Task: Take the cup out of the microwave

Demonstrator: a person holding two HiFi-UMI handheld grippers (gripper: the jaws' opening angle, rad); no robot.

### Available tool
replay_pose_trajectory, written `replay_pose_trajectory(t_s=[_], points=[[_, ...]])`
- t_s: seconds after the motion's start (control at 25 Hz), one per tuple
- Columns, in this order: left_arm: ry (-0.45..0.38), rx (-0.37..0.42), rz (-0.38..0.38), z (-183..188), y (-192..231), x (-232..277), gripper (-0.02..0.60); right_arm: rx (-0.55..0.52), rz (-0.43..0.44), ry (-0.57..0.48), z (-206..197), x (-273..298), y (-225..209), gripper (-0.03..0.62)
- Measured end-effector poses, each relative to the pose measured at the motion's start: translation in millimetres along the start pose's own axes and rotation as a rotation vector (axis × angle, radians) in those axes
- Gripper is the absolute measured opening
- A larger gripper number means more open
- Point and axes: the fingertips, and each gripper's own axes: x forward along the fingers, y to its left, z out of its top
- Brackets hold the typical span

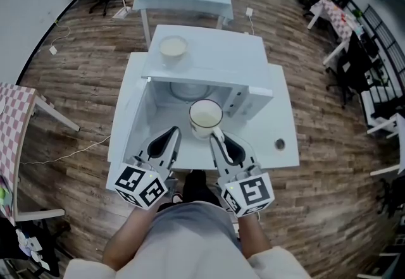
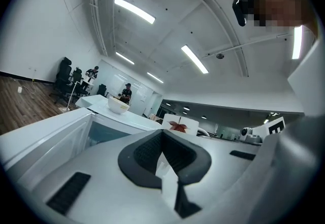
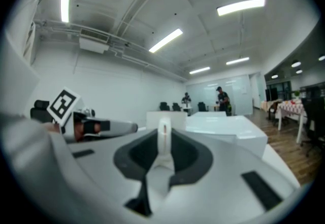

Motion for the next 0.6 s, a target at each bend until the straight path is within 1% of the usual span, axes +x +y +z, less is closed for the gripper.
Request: replay_pose_trajectory(t_s=[0.4,0.6], points=[[-0.029,0.000,-0.018,19.0,-4.6,4.4,0.011,0.001,0.026,-0.037,23.5,2.2,3.1,0.069],[-0.033,0.017,-0.029,27.5,-7.5,6.6,0.011,-0.007,0.044,-0.057,41.7,1.1,1.9,0.069]])
